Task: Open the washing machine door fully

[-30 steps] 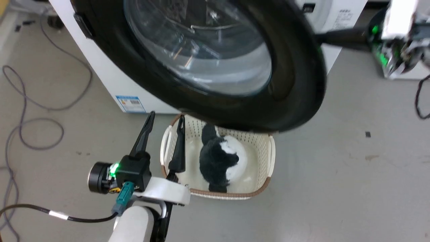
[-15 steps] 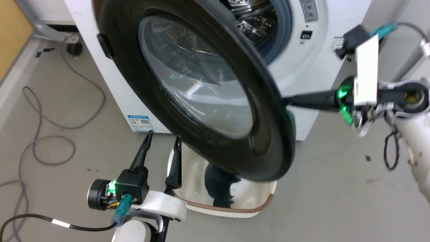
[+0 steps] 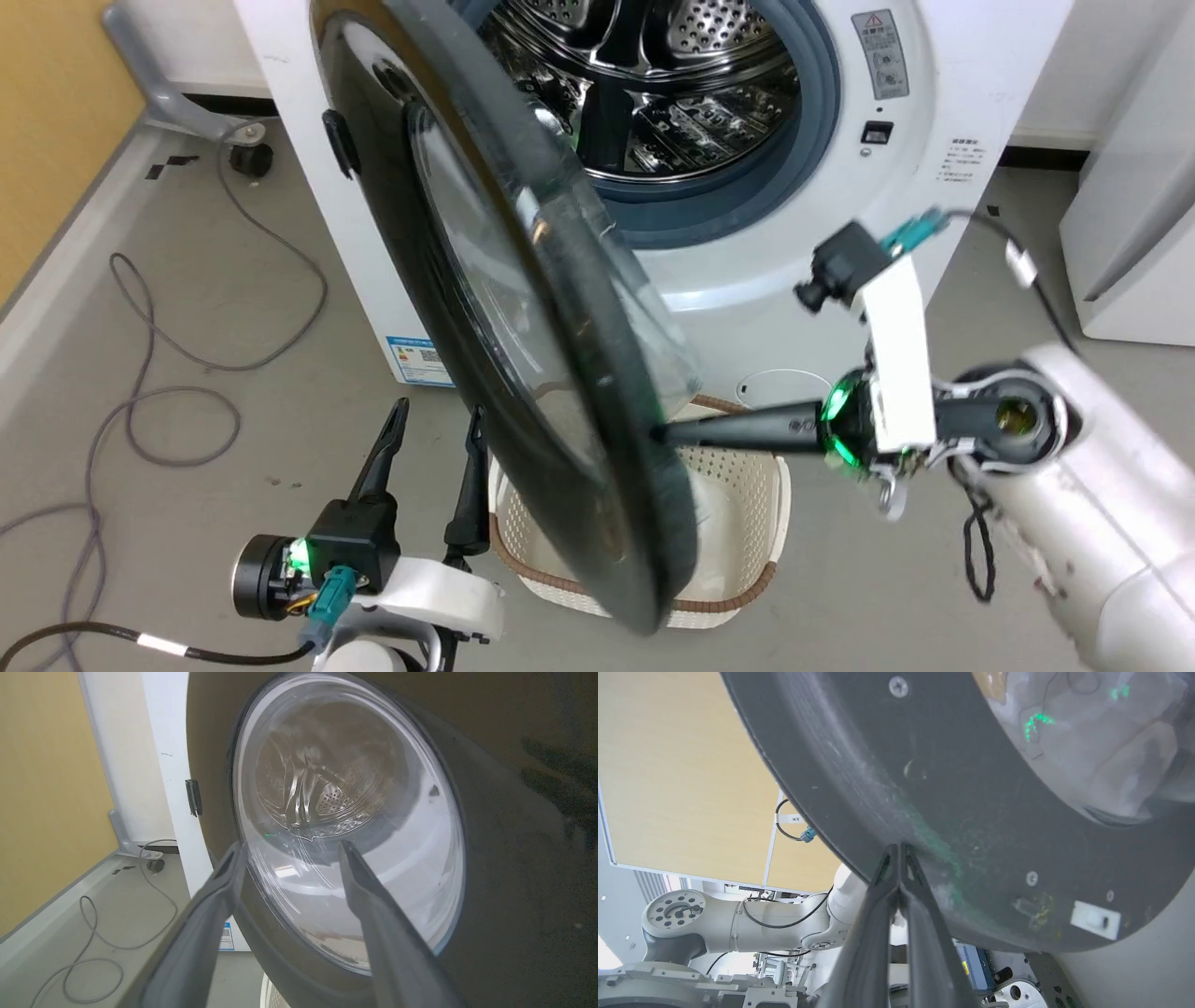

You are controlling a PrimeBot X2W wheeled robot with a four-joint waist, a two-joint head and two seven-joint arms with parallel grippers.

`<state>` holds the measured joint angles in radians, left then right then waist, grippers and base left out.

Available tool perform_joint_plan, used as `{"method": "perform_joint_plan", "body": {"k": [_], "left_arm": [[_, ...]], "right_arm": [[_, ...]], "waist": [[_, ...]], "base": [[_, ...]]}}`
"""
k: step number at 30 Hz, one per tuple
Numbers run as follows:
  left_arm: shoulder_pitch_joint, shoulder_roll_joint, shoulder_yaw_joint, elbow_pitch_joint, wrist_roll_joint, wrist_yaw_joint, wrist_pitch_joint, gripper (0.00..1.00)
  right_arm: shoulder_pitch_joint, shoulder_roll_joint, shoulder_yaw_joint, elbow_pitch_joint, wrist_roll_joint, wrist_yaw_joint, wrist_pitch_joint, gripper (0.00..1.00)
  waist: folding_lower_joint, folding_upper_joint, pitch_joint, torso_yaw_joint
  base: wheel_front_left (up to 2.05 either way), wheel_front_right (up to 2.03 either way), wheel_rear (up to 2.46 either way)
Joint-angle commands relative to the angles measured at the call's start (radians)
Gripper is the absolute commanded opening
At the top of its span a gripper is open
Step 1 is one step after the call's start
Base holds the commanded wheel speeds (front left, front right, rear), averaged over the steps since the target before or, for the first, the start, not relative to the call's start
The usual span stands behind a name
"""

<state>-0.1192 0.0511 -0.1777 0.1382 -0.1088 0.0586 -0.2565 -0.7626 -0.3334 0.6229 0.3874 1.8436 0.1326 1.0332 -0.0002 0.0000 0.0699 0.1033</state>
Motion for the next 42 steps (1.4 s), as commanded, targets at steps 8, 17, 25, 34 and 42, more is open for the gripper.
{"method": "perform_joint_plan", "body": {"k": [8, 17, 25, 34, 42], "left_arm": [[0.015, 0.002, 0.008, 0.003, 0.000, -0.004, -0.005, 1.00], [0.030, 0.001, 0.019, 0.010, -0.002, -0.003, -0.005, 1.00], [0.038, 0.001, 0.026, 0.025, 0.002, -0.010, -0.005, 1.00], [0.053, 0.003, 0.038, 0.041, 0.004, -0.018, -0.005, 1.00], [0.067, 0.006, 0.044, 0.046, 0.008, -0.021, -0.005, 1.00]], "right_arm": [[0.099, -0.029, -0.014, -0.030, 0.052, -0.002, -0.153, 0.00], [0.328, -0.040, -0.184, -0.123, 0.059, -0.002, -0.501, 1.00], [0.551, 0.008, -0.362, -0.159, -0.009, -0.002, -0.853, 1.00], [0.674, 0.013, -0.500, -0.102, -0.359, -0.002, -1.286, 1.00], [0.725, 0.188, -0.835, -0.244, -1.006, -0.002, -1.295, 1.00]], "waist": [[0.0002, 0.0000, -0.003, 0.003], [0.0002, 0.0000, -0.014, -0.026], [0.0002, 0.0000, -0.029, -0.049], [0.0002, 0.0000, -0.061, -0.059], [0.0002, 0.0000, -0.078, -0.064]], "base": [[0.00, 0.00, 0.00], [0.00, 0.00, 0.00], [0.00, 0.00, 0.00], [0.00, 0.00, 0.00], [0.00, 0.00, 0.00]]}}
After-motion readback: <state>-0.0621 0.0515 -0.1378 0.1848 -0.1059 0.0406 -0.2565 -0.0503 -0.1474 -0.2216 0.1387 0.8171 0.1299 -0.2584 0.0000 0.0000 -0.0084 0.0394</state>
